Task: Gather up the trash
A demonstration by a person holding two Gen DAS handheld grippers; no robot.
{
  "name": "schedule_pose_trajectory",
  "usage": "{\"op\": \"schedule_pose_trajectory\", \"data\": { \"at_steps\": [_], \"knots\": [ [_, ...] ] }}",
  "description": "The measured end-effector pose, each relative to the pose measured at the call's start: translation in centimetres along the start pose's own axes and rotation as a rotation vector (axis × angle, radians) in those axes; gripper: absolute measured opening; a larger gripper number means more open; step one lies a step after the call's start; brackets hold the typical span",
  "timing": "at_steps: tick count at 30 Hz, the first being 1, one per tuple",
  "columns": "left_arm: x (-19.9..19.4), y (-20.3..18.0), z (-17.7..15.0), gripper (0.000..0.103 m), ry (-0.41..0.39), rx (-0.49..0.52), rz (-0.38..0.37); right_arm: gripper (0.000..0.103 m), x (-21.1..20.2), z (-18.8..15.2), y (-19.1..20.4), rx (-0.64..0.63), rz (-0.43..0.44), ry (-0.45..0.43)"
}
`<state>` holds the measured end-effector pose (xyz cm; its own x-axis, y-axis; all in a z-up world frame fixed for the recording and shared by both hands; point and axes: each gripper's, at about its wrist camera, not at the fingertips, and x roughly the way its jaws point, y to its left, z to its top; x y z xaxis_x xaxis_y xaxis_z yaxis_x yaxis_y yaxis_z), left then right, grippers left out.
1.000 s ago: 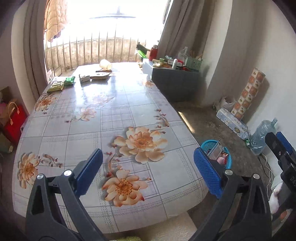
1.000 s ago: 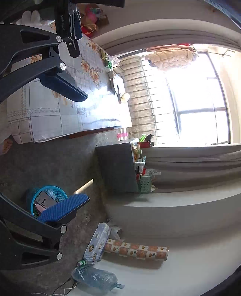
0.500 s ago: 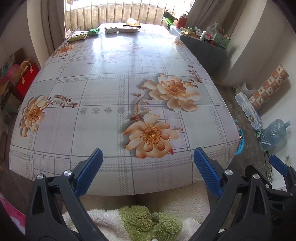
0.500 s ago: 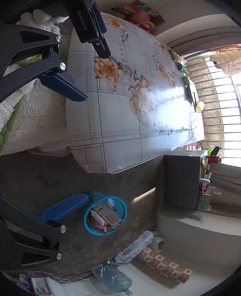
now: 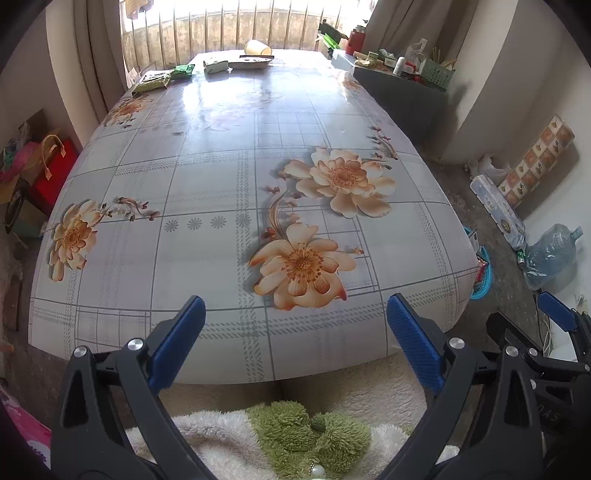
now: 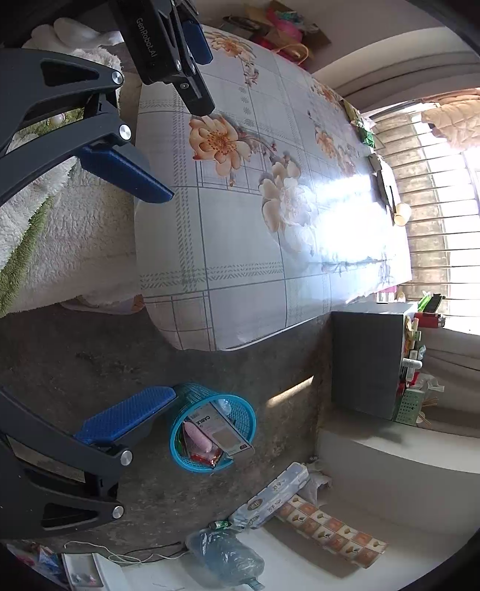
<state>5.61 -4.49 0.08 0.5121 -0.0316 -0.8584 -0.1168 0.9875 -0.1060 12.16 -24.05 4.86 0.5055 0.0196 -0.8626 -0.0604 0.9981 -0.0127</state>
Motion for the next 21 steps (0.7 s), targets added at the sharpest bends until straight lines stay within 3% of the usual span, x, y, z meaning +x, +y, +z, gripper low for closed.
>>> {"op": "schedule_pose_trajectory", "data": {
  "at_steps": [5, 21],
  "knots": [
    [-0.1, 0.1, 0.2, 0.095, -0.003, 0.017, 0.021, 0.097, 0.1, 0.1, 0.0, 0.012, -0.002, 0.002],
    [-0.6, -3.8, 2.2, 0.095, -0.050, 0.078, -0.017, 0.097, -0.9, -0.4, -4.8, 0.125, -0.118, -0.001]
  ]
}}
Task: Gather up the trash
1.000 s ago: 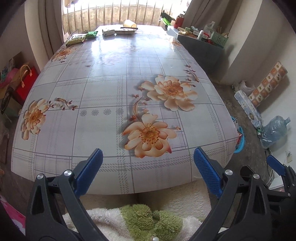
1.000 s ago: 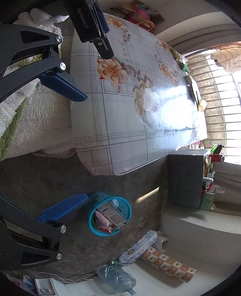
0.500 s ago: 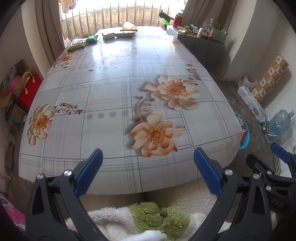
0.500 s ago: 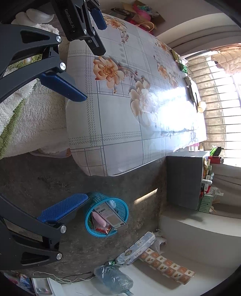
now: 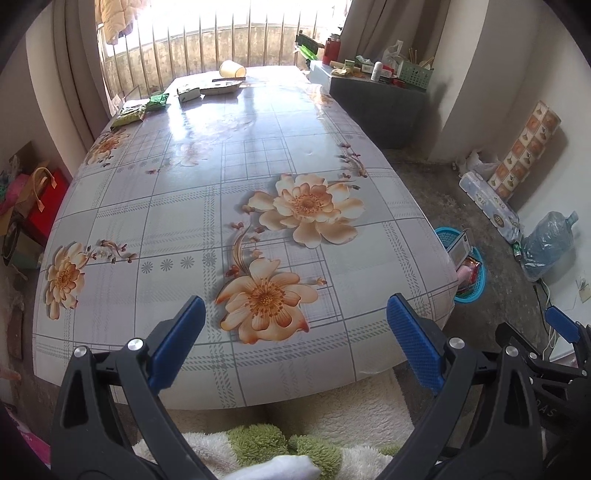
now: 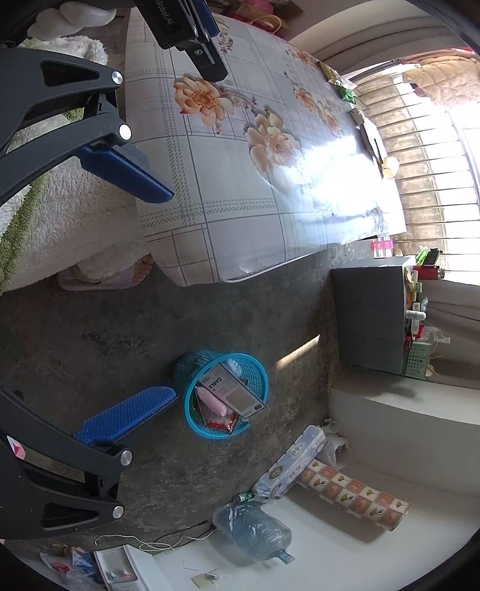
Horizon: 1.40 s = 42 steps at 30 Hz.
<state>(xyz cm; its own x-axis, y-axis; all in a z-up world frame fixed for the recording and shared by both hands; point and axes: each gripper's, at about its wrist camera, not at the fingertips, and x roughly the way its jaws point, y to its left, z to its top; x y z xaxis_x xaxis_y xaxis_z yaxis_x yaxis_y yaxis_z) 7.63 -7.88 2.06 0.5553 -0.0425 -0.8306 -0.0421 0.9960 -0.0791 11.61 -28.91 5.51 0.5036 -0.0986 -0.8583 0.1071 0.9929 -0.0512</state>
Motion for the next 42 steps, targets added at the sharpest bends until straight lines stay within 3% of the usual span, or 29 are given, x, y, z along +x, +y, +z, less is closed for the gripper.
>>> {"op": "schedule_pose_trajectory", "data": {
  "at_steps": [9, 16, 22, 42],
  "knots": [
    [0.1, -1.3, 0.1, 0.095, 0.003, 0.041, 0.009, 0.097, -0.2, -0.3, -2.0, 0.029, -0.036, -0.010],
    [0.5, -1.1, -0.5, 0.095, 0.006, 0.100, 0.059, 0.097, -0.5, -0.3, -3.0, 0.046, -0.043, -0.026],
    [0.6, -0.1, -0.6, 0.095, 0.013, 0.086, 0.079, 0.097, -0.3, -0.3, -3.0, 0.044, -0.040, -0.023],
    [0.2, -0.4, -0.8, 0.095, 0.018, 0.100, 0.050, 0.097, -0.4, -0.6, -2.3, 0.032, -0.041, -0.020]
  ]
}}
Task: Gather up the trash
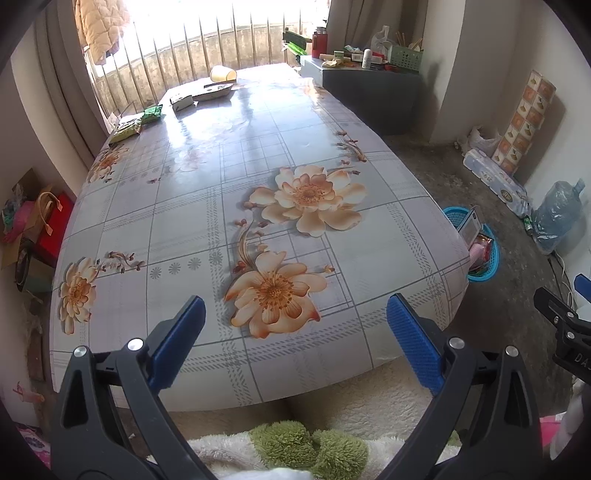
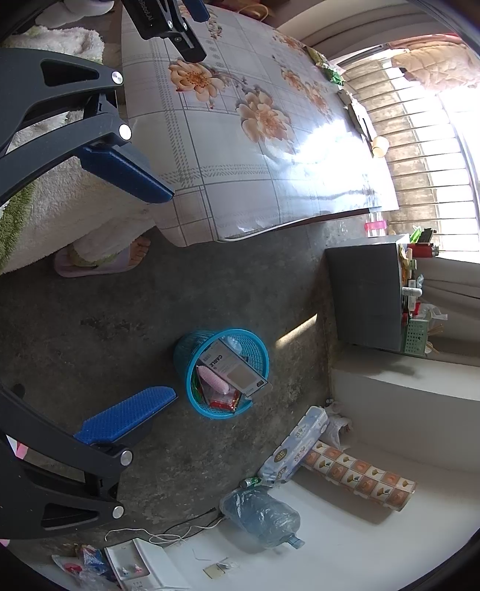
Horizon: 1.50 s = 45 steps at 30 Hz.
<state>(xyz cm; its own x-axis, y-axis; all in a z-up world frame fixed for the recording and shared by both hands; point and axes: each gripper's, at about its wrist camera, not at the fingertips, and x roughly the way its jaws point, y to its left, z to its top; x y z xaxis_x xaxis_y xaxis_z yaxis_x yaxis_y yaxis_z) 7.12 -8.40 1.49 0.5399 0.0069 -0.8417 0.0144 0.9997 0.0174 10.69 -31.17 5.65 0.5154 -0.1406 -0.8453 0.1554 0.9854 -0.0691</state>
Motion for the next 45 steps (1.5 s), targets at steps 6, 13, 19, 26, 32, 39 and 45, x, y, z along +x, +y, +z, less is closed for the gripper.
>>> {"op": "schedule_pose_trajectory", "data": {
  "at_steps": [6, 13, 19, 26, 32, 39, 45],
  "knots": [
    [-0.01, 0.04, -0.02, 0.095, 0.001, -0.003, -0.004, 0.097, 0.04, 0.13, 0.14, -0.006, 0.000, 0.002],
    [0.00, 0.07, -0.01, 0.095, 0.001, -0.003, -0.004, 0.097, 0.06, 0.18, 0.16, -0.012, -0.001, 0.005],
    [0.04, 0.14, -0.04, 0.095, 0.003, -0.005, -0.007, 0.097, 0.03, 0.19, 0.25, -0.016, -0.003, 0.007],
    [0.12, 0.23, -0.07, 0.095, 0.001, -0.005, -0.008, 0.097, 0.02, 0.14, 0.28, -0.017, -0.002, 0.007],
    [0.12, 0.27, -0.05, 0.095, 0.001, -0.005, -0.008, 0.097, 0.11, 0.15, 0.30, -0.023, -0.001, 0.010],
    [0.11, 0.24, -0.07, 0.095, 0.002, -0.005, -0.009, 0.097, 0.10, 0.17, 0.33, -0.023, -0.001, 0.010],
    [0.10, 0.23, -0.06, 0.095, 0.002, -0.005, -0.009, 0.097, 0.10, 0.19, 0.32, -0.022, -0.001, 0.010]
  ]
}}
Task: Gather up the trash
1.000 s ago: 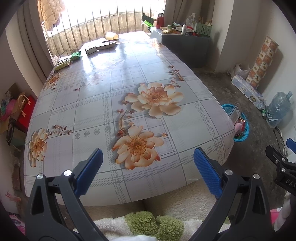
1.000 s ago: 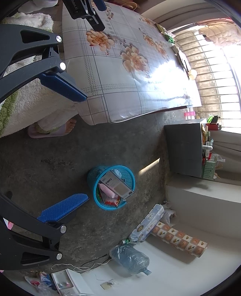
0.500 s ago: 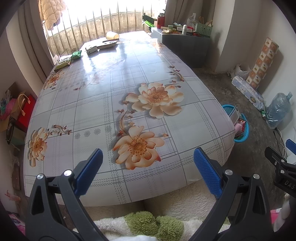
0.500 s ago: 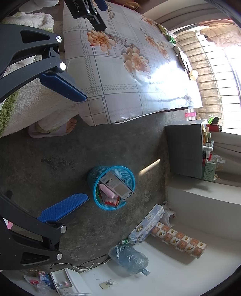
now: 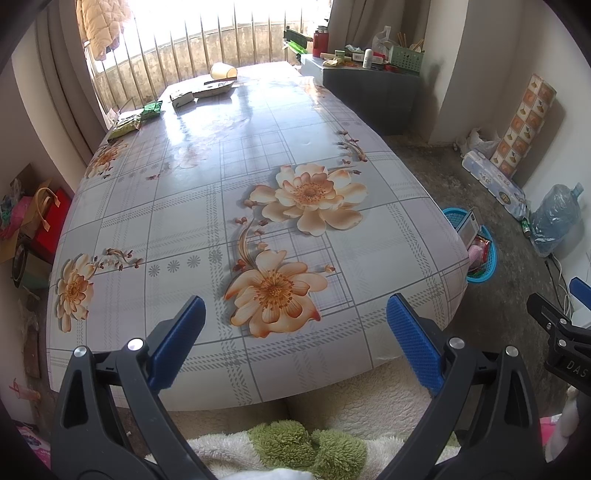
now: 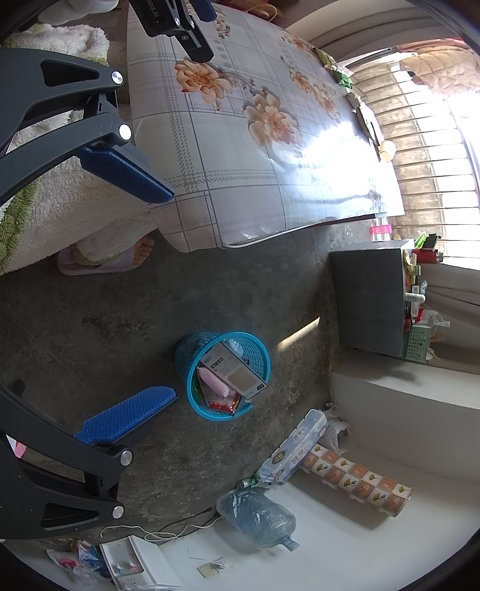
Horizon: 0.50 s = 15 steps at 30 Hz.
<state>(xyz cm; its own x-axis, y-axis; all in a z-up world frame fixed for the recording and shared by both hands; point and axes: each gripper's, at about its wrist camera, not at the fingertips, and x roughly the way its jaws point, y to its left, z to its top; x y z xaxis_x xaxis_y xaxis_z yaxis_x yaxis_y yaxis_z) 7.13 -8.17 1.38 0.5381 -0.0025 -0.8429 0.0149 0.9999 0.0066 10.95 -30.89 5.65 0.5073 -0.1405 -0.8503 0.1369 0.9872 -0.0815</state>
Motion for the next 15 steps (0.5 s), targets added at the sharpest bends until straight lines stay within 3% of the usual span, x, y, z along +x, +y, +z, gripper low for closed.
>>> {"op": "schedule_pose_trajectory", "data": {
  "at_steps": [15],
  "knots": [
    [0.02, 0.06, 0.01, 0.095, 0.001, -0.001, -0.001, 0.097, 0.04, -0.05, 0.16, -0.004, 0.000, 0.001]
  ]
}}
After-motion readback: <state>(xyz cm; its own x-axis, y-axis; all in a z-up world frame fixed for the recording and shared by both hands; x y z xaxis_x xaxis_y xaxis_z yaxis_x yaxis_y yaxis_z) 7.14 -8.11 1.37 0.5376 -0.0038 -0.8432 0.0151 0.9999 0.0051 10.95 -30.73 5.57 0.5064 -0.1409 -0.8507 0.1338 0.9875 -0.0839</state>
